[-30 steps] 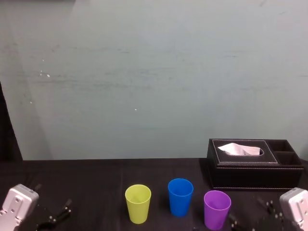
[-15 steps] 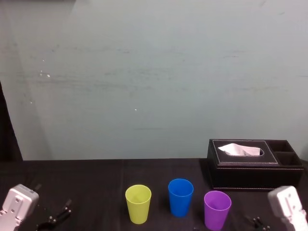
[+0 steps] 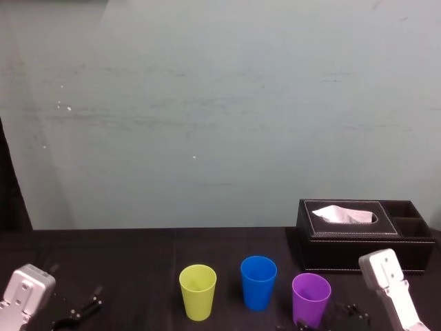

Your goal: Stack the three plastic cups sequentially using one hand.

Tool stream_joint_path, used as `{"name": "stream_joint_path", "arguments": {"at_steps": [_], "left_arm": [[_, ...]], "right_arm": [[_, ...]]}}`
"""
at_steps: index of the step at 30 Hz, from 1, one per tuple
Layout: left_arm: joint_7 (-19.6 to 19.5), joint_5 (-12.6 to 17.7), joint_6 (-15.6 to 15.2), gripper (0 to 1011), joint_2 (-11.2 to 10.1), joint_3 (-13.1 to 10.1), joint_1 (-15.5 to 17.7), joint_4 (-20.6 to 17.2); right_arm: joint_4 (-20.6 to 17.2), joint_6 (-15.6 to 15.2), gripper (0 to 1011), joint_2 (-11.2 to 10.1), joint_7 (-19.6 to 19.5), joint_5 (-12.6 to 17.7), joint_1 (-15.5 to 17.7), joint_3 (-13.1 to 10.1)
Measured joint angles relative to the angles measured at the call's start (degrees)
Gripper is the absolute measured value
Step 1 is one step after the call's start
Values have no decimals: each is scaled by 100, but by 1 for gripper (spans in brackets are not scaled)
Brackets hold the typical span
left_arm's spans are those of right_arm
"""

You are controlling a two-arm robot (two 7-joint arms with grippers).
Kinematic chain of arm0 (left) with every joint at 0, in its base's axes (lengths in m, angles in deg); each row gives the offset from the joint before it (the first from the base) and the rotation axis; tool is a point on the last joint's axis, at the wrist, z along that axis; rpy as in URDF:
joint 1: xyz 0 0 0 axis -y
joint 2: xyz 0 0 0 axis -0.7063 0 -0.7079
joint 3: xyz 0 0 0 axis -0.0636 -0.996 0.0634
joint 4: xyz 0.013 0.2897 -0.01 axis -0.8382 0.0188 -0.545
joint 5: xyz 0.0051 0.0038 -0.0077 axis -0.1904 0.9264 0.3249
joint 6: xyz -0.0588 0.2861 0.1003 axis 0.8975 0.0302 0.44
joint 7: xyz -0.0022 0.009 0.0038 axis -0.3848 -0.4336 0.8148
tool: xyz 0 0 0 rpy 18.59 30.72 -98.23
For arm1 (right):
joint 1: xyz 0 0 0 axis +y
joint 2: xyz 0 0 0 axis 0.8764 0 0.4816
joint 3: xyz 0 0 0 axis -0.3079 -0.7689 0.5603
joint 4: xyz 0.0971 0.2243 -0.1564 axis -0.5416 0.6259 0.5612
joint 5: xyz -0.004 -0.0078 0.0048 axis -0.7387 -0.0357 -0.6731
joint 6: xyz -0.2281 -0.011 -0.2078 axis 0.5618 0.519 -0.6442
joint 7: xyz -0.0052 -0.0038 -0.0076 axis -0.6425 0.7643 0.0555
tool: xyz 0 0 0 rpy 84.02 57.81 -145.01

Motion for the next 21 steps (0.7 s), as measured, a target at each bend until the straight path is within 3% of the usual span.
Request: {"name": "stream_joint_path", "arguments": {"at_steps": [8, 21], "left_arm": [[0, 0, 0, 1000, 0, 0, 0, 0], [0, 0, 0, 1000, 0, 0, 0, 0]], "right_arm": [[310, 28, 1002, 244, -3, -133, -171, -26], [678, 199, 1002, 471, 21, -501, -372, 66]]}}
